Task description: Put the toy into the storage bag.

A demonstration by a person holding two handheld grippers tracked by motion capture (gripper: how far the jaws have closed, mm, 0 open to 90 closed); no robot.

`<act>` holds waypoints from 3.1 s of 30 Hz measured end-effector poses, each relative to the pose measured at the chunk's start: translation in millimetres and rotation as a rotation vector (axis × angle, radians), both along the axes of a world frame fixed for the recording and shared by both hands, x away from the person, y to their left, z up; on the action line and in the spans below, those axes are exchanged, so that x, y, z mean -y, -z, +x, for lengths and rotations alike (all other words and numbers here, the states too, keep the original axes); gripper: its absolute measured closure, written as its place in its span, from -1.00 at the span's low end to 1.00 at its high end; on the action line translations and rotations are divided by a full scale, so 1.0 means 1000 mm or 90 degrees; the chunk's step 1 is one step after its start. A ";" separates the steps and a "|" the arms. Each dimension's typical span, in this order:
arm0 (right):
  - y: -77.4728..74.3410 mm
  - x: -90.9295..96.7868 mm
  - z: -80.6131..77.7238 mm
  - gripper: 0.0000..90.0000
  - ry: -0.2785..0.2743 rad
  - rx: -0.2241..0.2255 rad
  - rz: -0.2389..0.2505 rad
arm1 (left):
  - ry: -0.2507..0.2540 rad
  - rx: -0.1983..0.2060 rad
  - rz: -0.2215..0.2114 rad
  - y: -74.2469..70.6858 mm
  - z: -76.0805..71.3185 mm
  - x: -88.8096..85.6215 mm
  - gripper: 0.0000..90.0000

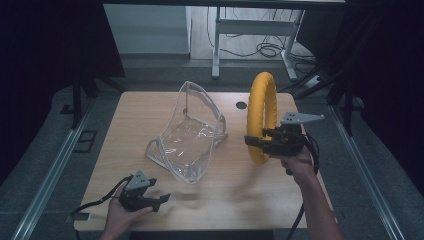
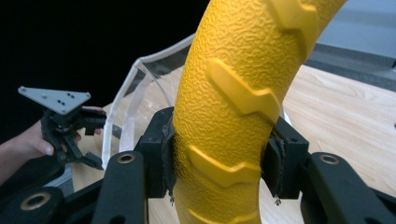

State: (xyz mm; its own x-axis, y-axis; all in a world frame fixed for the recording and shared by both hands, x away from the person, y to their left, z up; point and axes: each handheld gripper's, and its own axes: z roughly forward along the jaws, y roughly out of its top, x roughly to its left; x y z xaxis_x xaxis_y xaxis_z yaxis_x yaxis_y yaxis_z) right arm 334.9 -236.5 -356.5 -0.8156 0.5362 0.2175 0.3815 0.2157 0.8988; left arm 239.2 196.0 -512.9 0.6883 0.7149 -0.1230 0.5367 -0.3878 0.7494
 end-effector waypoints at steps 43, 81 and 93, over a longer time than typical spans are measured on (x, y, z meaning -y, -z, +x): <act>-0.018 -0.036 -0.011 0.13 -0.011 0.071 0.137 | 0.001 -0.001 0.003 0.001 0.000 0.000 -0.49; -0.066 -0.081 -0.021 0.13 -0.068 0.122 0.179 | 0.003 -0.002 0.006 0.001 0.000 0.001 -0.49; -0.074 -0.099 -0.021 0.12 -0.087 0.134 0.177 | 0.004 -0.002 0.005 0.001 -0.001 0.000 -0.49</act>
State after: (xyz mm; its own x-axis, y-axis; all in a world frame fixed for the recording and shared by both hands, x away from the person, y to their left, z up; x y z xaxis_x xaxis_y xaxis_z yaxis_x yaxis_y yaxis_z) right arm 313.7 -137.7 -282.6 -0.9177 0.3641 0.1591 0.1665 -0.0113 0.9860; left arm 238.7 195.6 -513.8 0.6927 0.7113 -0.1192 0.5364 -0.3976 0.7444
